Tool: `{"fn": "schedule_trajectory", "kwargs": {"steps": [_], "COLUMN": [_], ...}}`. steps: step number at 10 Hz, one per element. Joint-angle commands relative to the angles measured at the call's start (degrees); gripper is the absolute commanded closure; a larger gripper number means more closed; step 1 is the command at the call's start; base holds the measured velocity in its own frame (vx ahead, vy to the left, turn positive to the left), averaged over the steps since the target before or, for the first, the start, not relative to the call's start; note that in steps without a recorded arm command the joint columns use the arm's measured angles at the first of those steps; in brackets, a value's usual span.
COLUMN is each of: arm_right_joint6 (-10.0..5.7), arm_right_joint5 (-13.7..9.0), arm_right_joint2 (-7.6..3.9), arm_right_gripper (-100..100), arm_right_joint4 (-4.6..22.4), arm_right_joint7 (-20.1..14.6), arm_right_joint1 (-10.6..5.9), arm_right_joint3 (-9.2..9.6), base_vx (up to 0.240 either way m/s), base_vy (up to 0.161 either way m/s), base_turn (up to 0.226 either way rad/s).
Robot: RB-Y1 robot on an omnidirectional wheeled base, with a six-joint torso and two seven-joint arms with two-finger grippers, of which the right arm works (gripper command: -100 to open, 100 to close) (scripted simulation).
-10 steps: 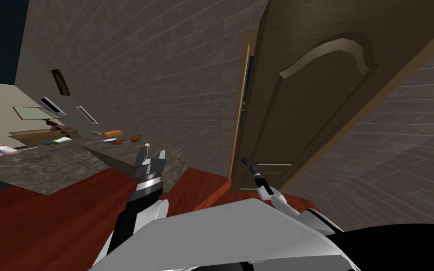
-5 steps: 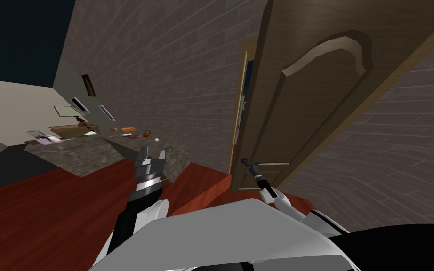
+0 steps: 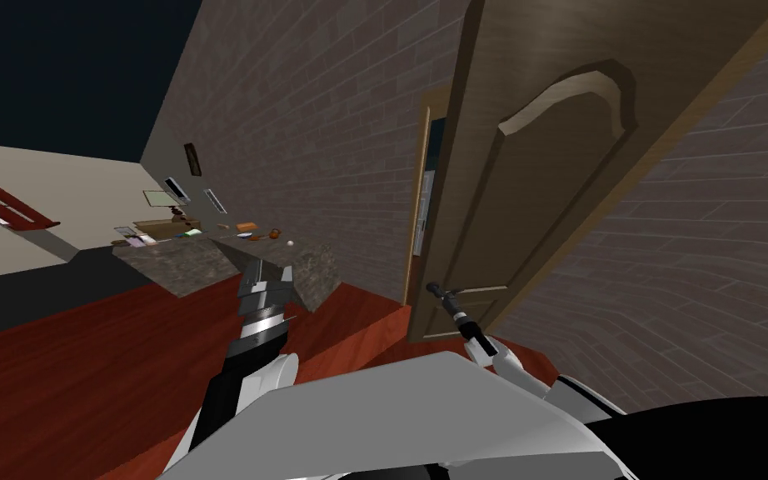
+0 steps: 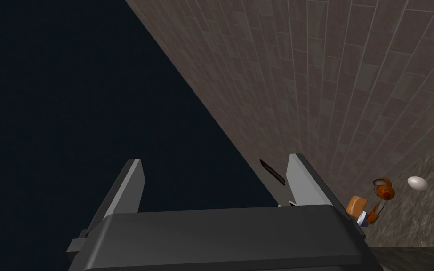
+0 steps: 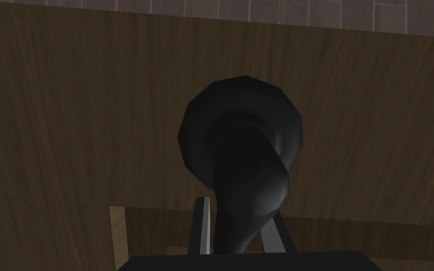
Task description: Pull the door open
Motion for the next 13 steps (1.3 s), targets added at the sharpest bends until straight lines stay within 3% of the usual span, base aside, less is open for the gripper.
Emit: {"fn": "schedule_trajectory", "kwargs": {"steps": [1,4,7,8,9,10,11,13], "arm_right_joint6": [-1.79,-4.92,-6.96,-6.28,-7.96,-8.44,-10.05,-11.81], "arm_right_joint5": [-0.2,-0.5,-0.7,-0.6,-0.9,-1.0,-1.4,-1.7], "arm_right_joint2": [-1.40,-3.64,-5.10,-4.62,-5.25,-5.46,-6.17,-6.94], "arm_right_gripper": [100,100,100,100,100,100,100,100], "arm_right_joint4": [-1.0,-1.4,-1.6,-1.4,-0.9,-0.7,-0.3,0.2], "arm_right_joint7": [-1.0,-2.7,-3.8,-3.7,-4.2,-4.3,-4.8,-5.3], "arm_right_joint1": [1.58,3.58,4.88,4.58,5.23,5.41,5.99,6.62], "arm_right_joint3": [1.27,3.45,4.88,4.69,5.64,5.89,6.75,7.69], "base_vx": [-0.232,-0.235,-0.166,-0.079,-0.149,-0.207,-0.236,-0.190], "base_vy": [-0.112,-0.067,-0.061,-0.025,-0.075,-0.094,-0.094,-0.084], "base_turn": [0.188,0.138,0.085,0.022,0.182,0.174,0.220,0.148]}}
